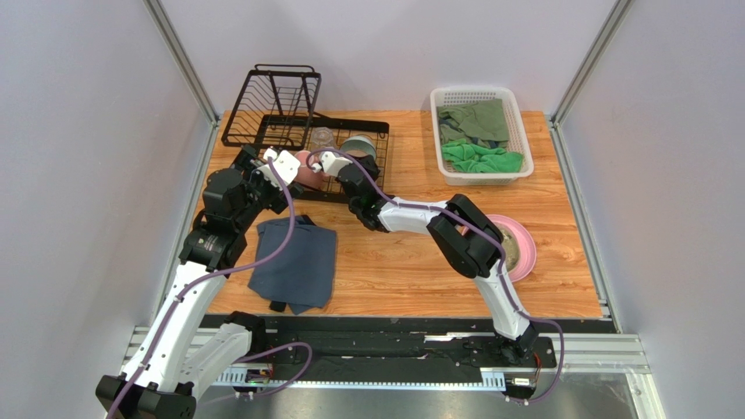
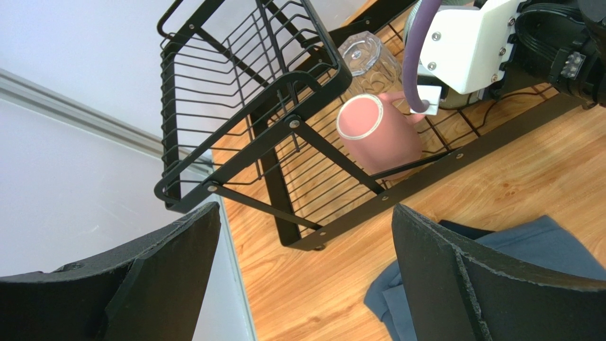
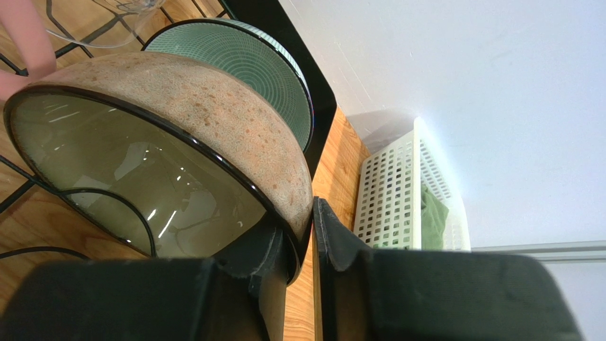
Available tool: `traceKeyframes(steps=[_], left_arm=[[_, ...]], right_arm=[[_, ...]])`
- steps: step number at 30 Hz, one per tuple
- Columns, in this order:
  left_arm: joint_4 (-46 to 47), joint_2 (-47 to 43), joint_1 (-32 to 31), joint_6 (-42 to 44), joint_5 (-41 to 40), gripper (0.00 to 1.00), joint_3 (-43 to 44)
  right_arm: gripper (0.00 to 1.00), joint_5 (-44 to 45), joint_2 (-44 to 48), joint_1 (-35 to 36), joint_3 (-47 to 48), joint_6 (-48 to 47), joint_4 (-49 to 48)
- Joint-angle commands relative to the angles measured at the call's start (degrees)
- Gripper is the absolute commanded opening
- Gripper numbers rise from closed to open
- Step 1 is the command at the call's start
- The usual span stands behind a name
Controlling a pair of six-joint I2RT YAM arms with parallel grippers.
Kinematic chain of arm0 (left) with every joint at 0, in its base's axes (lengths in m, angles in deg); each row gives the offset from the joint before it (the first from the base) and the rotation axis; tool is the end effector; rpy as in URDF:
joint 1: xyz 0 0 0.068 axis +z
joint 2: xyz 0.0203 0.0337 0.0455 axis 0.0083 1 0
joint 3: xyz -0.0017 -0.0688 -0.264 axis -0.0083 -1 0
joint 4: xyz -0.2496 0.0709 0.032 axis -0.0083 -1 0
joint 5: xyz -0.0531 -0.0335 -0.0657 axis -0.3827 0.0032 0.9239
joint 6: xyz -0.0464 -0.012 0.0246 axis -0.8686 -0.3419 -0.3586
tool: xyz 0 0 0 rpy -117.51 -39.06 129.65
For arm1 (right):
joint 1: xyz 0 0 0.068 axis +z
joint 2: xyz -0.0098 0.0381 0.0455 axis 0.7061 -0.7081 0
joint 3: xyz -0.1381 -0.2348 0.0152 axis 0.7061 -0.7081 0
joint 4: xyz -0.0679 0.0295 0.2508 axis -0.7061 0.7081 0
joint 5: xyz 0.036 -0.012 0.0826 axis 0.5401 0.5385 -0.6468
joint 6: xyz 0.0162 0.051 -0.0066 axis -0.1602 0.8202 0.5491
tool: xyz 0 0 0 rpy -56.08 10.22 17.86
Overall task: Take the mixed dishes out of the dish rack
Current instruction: Pick up the bowl from the dish rack.
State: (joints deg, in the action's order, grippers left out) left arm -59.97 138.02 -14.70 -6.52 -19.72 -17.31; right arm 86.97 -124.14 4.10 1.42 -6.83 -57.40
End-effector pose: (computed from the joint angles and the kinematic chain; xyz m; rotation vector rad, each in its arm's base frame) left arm 0.1850 -0.0507 0.3616 0.7394 1.6400 0.2090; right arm 0.3479 0.3634 0.1835 -0.9208 1.5634 -0.6419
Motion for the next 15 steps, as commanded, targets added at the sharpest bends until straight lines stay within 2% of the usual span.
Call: traceKeyframes(steps=[1, 15], left_arm=[[2.19, -0.72, 0.24, -1.42, -0.62, 0.98, 1.71], [2.54, -1.16, 0.24, -1.68, -0.62, 0.98, 2.15]], right_arm=[[0.00, 2.59, 2.02, 0.91, 3.20, -2.88, -14.09], [0.00, 3.64, 3.07, 0.91, 3.20, -8.69, -19.98]])
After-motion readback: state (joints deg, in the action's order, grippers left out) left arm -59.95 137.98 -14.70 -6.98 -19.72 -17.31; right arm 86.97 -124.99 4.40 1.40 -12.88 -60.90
